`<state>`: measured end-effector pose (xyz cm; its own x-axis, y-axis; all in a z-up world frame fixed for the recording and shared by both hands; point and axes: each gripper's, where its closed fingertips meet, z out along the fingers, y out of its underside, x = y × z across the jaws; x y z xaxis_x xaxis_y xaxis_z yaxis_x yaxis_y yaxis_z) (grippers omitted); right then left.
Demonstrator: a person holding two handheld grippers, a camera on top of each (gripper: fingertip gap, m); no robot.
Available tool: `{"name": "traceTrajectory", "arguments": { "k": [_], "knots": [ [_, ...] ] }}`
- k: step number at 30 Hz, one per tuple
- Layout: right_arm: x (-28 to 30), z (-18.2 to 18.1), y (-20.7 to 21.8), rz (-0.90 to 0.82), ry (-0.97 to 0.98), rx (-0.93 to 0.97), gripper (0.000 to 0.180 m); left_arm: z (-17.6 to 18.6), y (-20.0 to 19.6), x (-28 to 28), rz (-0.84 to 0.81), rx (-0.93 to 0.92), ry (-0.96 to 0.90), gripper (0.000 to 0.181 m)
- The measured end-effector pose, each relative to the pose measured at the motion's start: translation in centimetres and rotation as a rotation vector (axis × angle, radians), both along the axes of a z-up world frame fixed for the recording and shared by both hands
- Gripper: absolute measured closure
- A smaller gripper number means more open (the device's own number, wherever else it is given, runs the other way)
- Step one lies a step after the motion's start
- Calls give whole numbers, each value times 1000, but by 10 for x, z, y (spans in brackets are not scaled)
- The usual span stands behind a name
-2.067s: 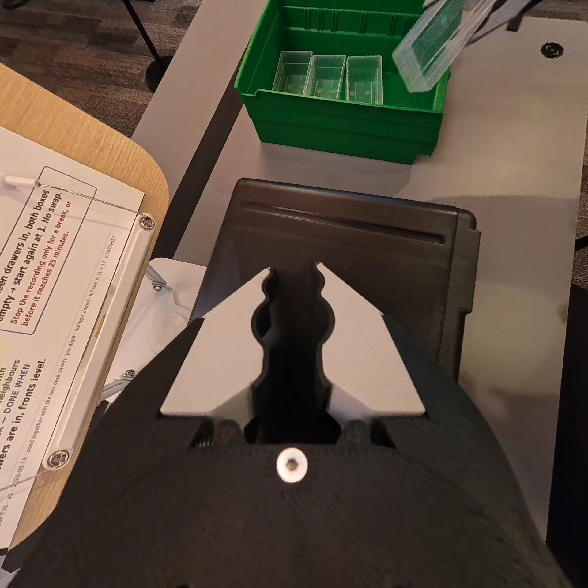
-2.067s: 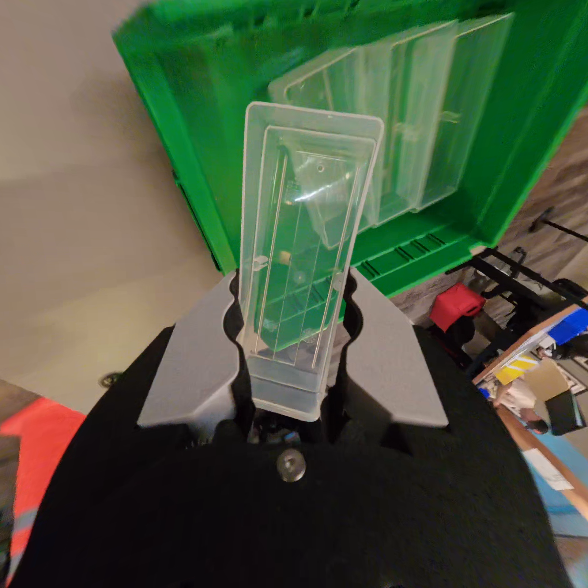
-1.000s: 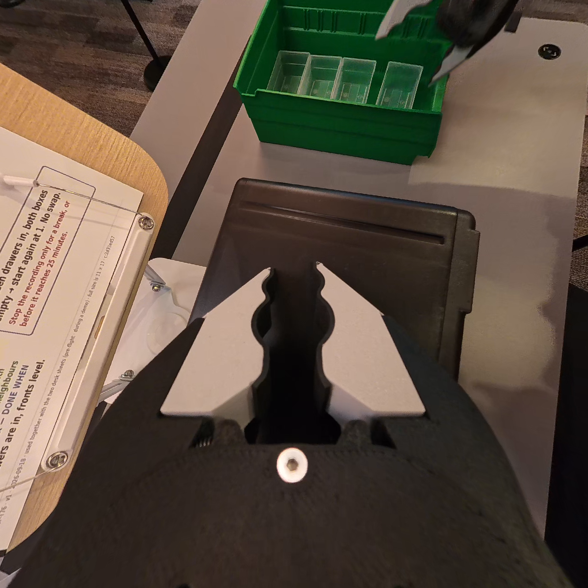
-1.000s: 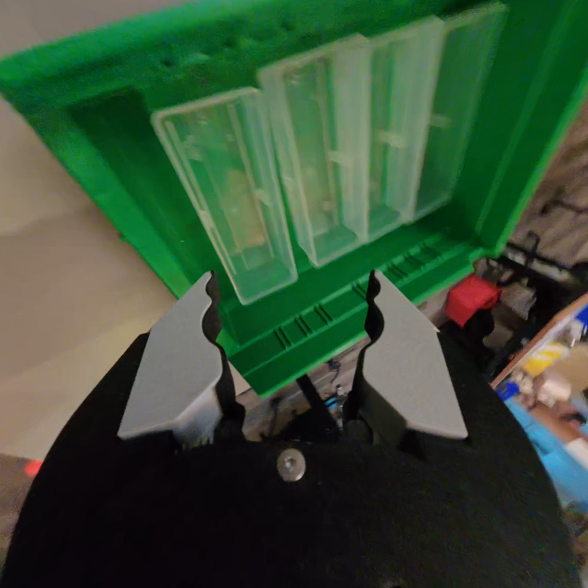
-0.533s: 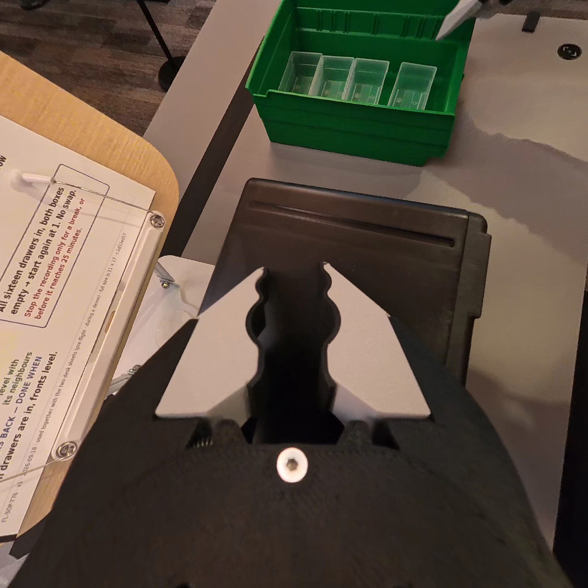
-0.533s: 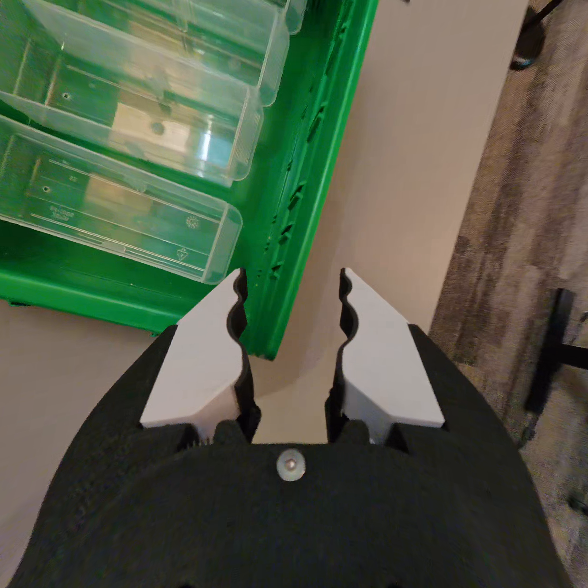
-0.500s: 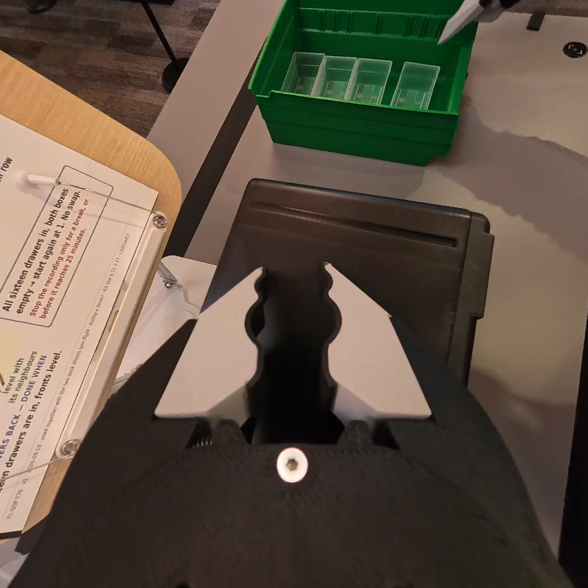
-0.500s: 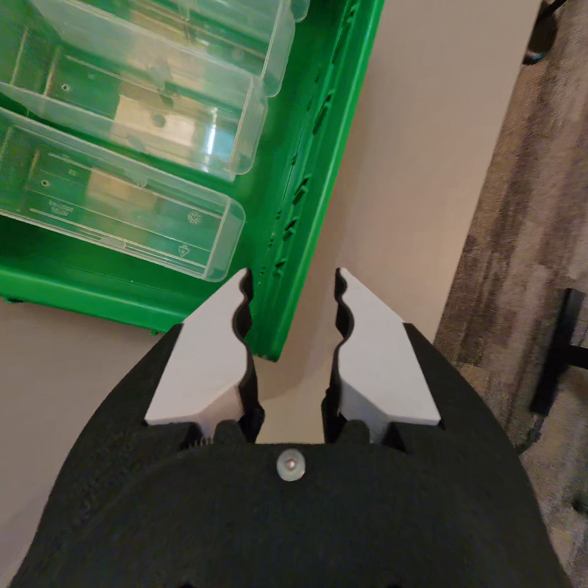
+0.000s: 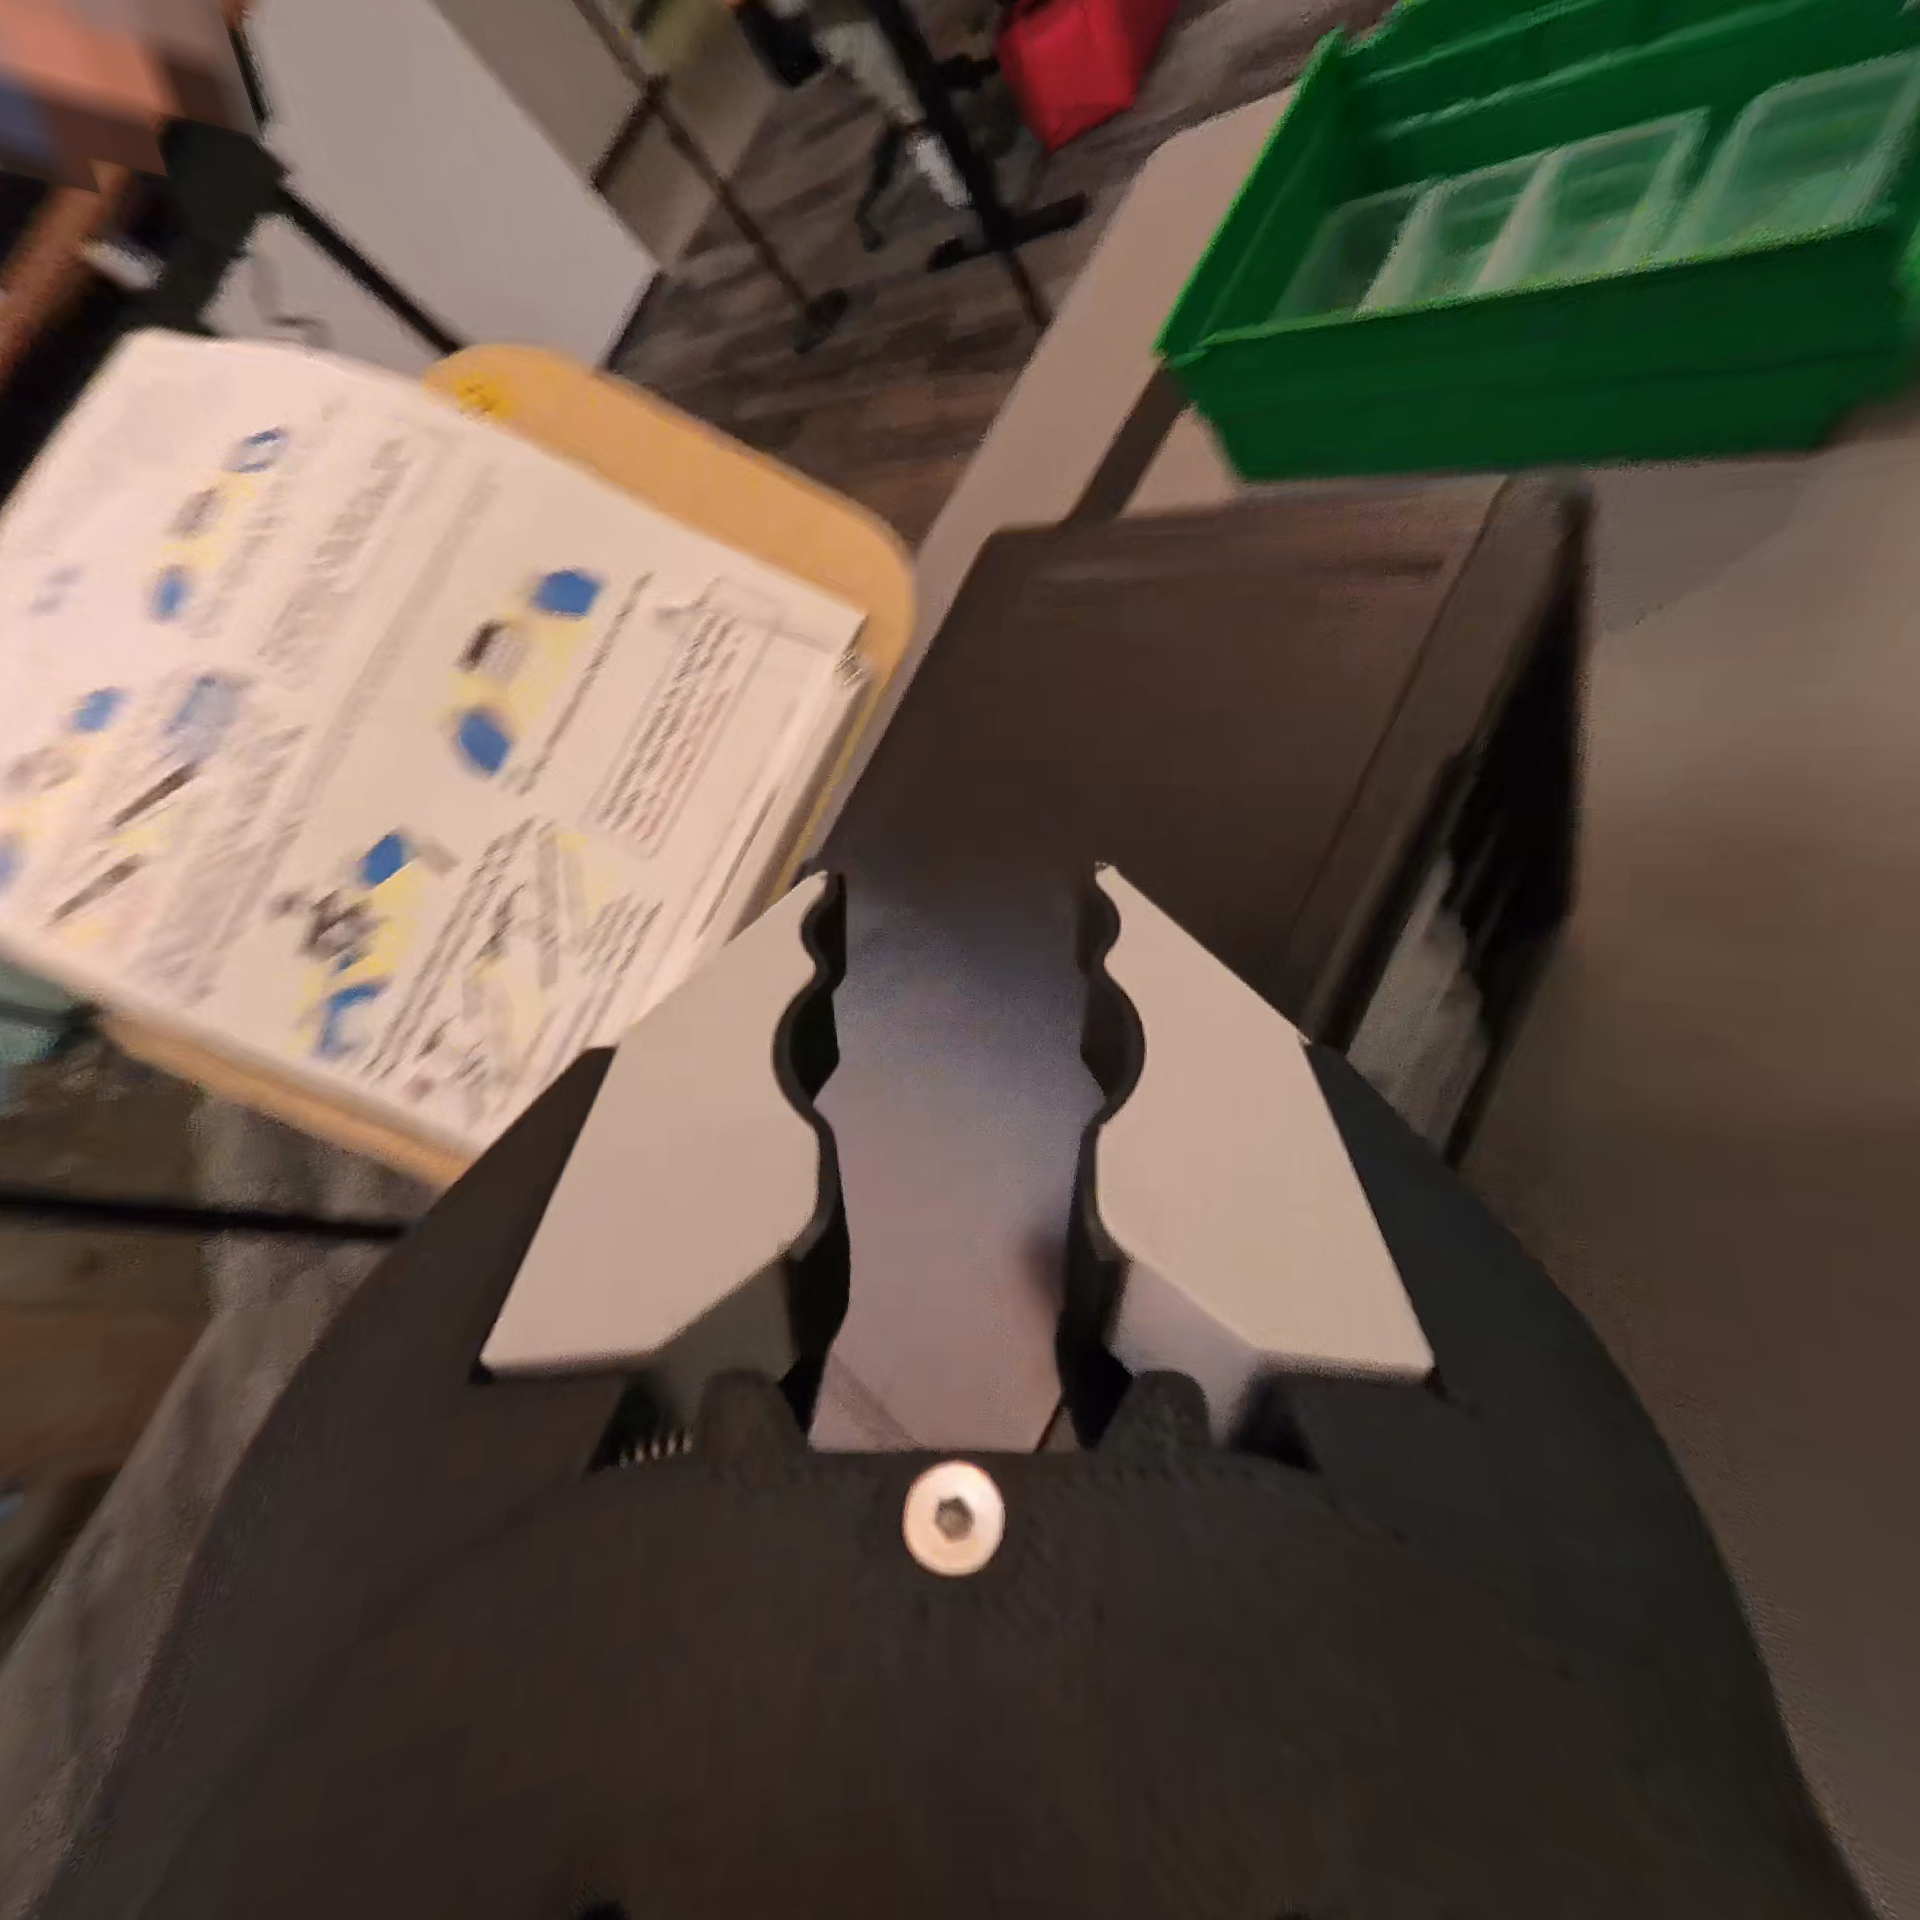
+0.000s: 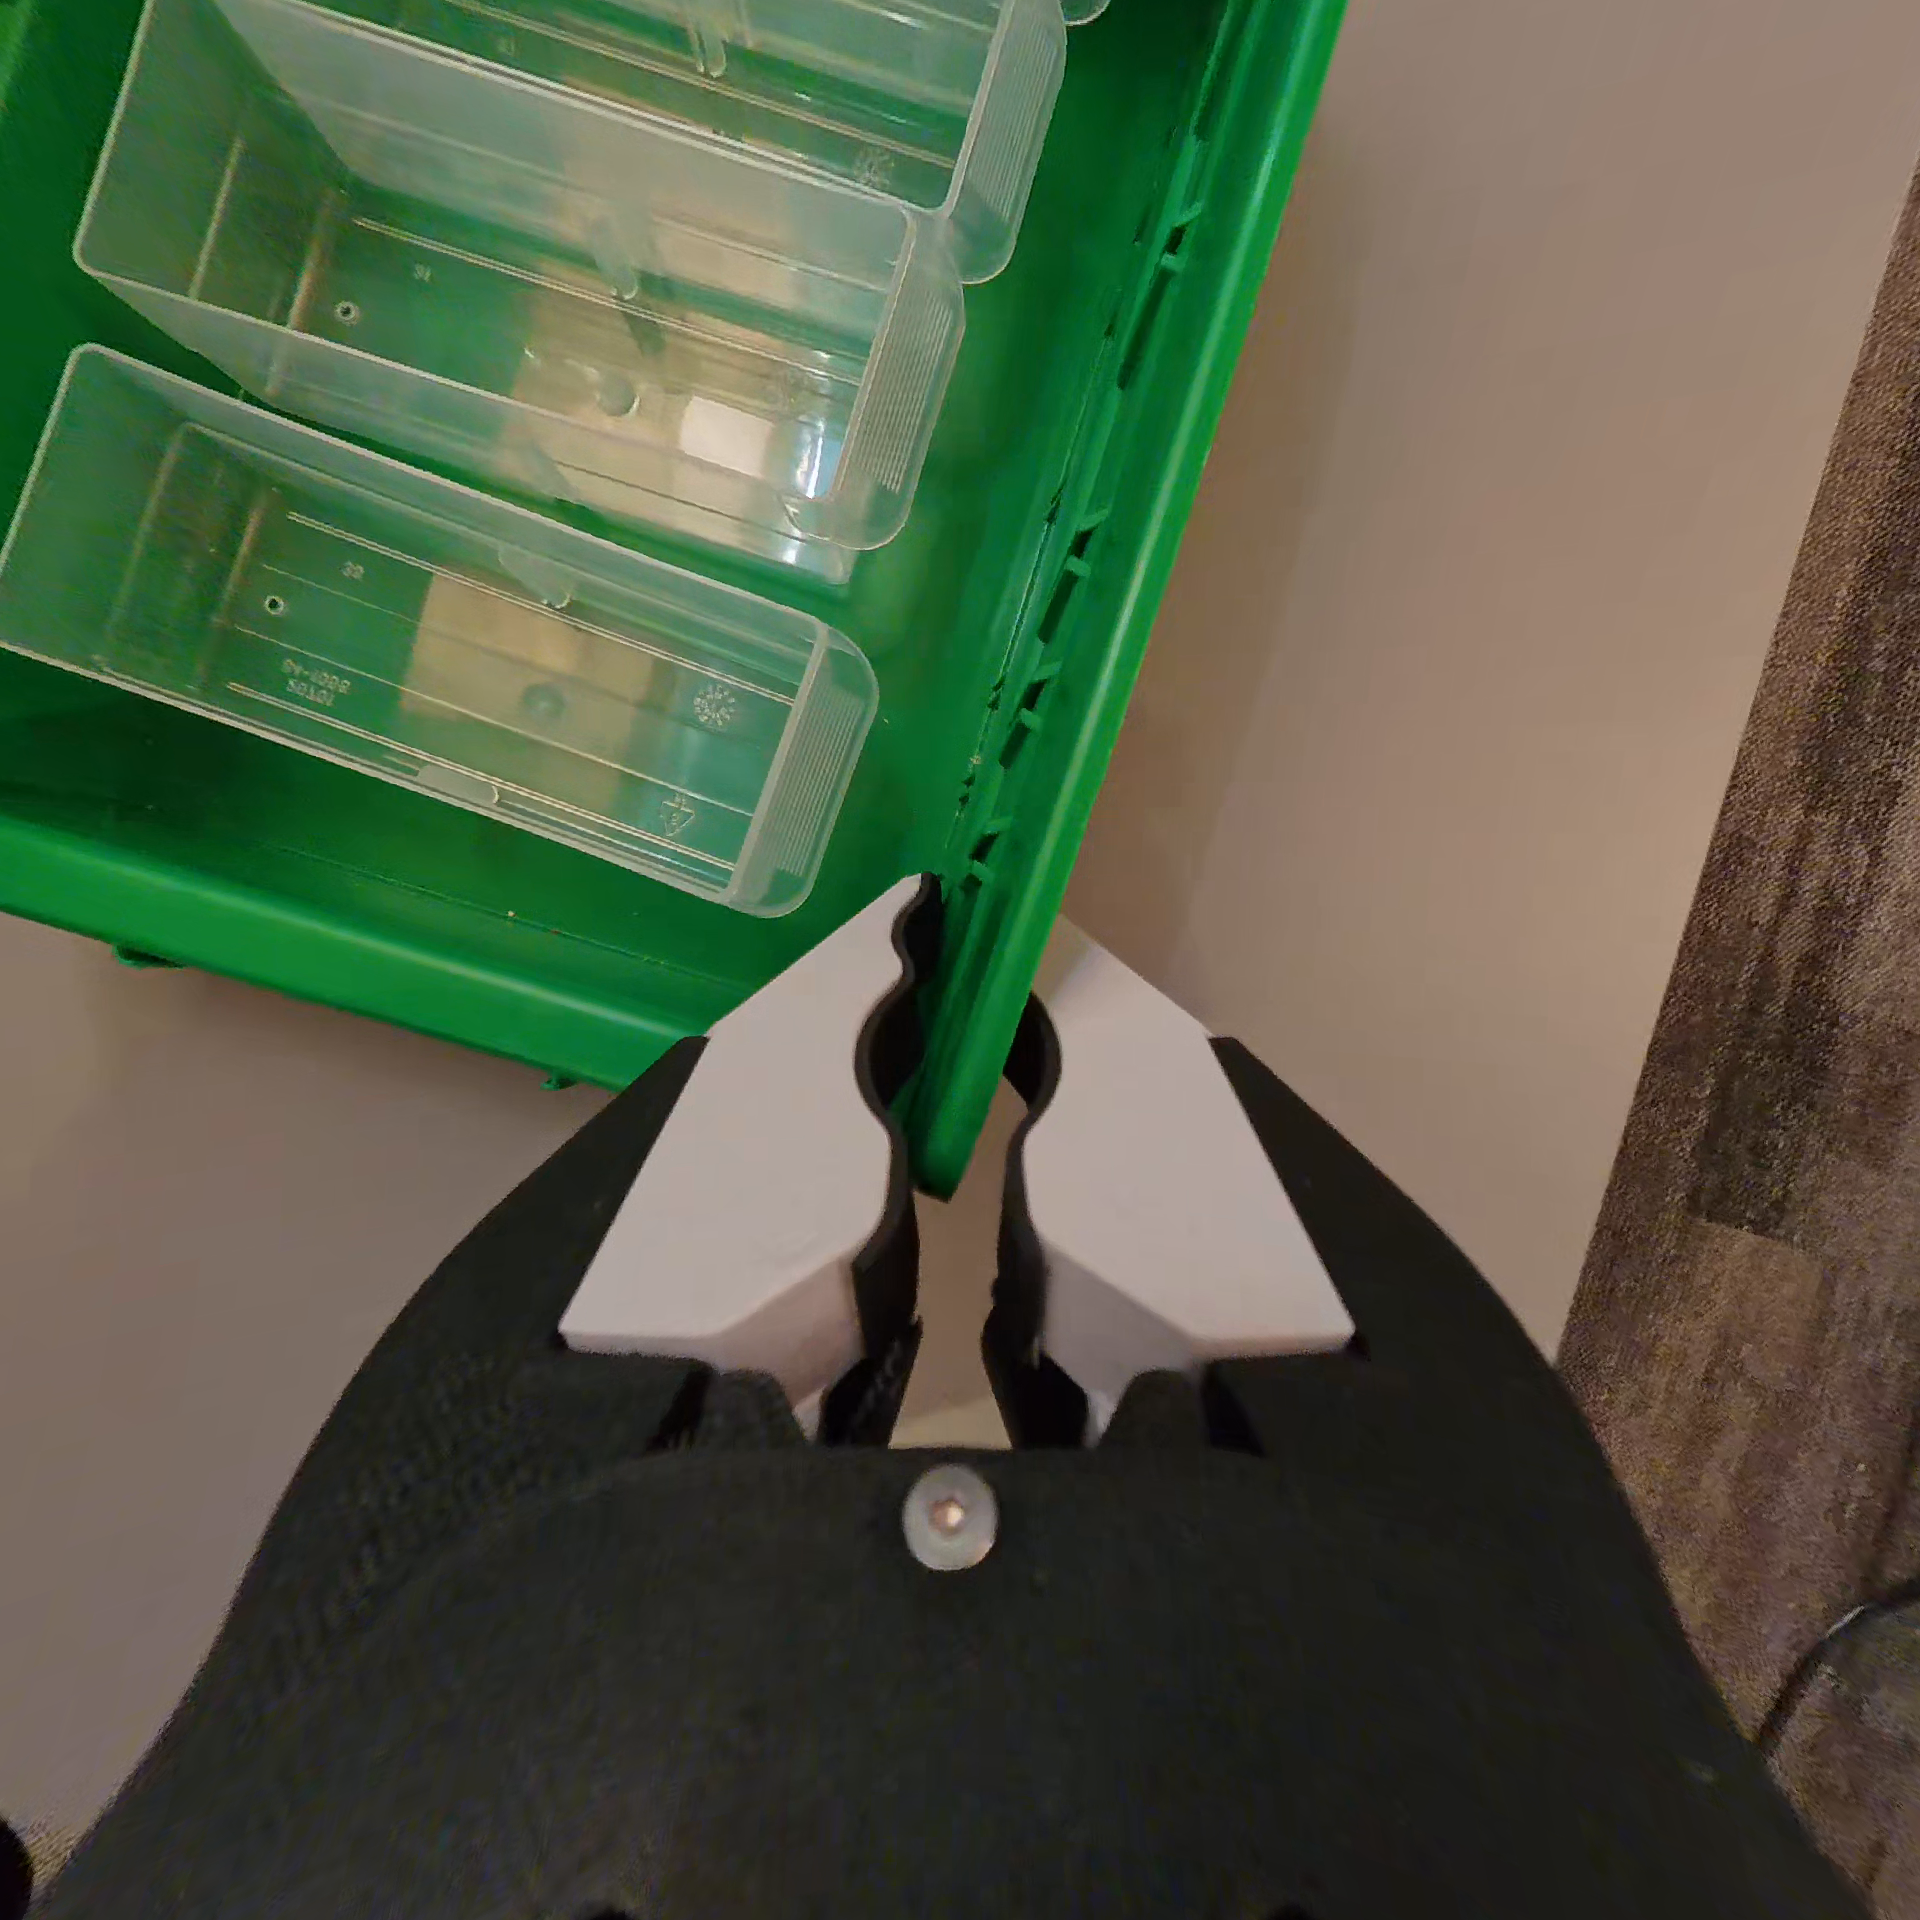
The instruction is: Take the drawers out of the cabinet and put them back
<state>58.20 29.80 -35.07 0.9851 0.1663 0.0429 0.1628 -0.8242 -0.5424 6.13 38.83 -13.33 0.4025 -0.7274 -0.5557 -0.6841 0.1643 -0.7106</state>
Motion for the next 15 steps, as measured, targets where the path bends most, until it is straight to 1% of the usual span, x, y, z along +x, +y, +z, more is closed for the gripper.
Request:
{"name": "traceTrajectory", "arguments": {
  "k": [2, 4, 6, 9, 11, 13, 15],
  "knots": [
    [-5, 0, -10, -11, 10, 2, 175, 4, 1, -44, 90, 37, -16, 136],
    [-11, 0, -20, -19, 16, 3, 175, 4, 2, -91, 160, 8, -79, 134],
    [-18, 0, -32, -24, 25, 6, 175, -10, 6, -142, 242, -58, -84, 126],
    [-30, 0, -51, -19, 36, 11, 175, -44, 18, -223, 378, -100, -32, 117],
    [-39, 0, -64, -6, 42, 10, 175, -78, 24, -268, 454, -188, -23, 105],
    [-49, 0, -76, 6, 51, 7, 175, -109, 30, -302, 512, -243, -8, 98],
    [-59, 0, -88, 18, 59, 1, 175, -136, 35, -323, 542, -275, 39, 95]
  ]
}}
